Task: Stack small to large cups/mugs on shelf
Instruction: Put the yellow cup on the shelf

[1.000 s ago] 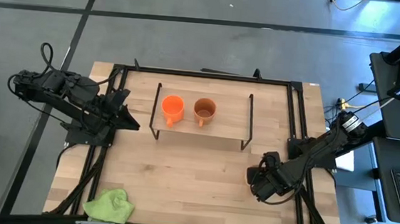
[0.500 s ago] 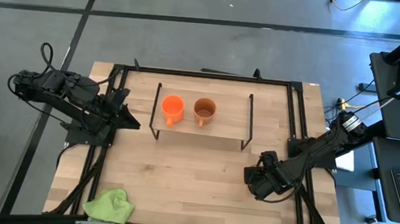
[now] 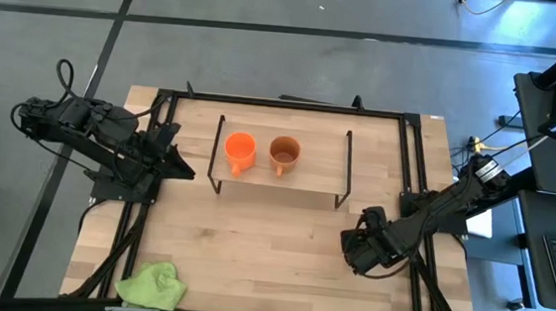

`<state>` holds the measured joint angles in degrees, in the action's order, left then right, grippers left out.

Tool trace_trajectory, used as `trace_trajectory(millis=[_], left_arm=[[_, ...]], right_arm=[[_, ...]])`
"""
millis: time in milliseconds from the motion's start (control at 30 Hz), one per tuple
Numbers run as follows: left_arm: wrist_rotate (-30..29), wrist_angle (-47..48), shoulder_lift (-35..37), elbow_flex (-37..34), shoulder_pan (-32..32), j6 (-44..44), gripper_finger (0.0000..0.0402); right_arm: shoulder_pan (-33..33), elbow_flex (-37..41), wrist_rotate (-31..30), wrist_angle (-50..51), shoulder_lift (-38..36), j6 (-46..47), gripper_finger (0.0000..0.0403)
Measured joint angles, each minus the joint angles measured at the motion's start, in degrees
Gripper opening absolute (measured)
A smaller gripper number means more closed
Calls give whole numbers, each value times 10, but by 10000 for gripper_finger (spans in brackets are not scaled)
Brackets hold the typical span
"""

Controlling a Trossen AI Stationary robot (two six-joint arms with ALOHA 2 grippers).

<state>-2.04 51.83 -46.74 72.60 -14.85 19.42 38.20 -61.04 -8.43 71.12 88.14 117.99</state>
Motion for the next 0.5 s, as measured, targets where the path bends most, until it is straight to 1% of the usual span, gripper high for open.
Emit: trace_trajectory(millis=[300, 400, 500], left_arm=[[0, 0, 0, 0, 0, 0, 34], [0, 0, 0, 0, 0, -1, 34], [0, 0, 0, 0, 0, -1, 34]], right_arm=[[0, 4, 0, 1, 0, -15, 163], [0, 4, 0, 0, 0, -15, 143], [0, 4, 0, -6, 0, -16, 111]])
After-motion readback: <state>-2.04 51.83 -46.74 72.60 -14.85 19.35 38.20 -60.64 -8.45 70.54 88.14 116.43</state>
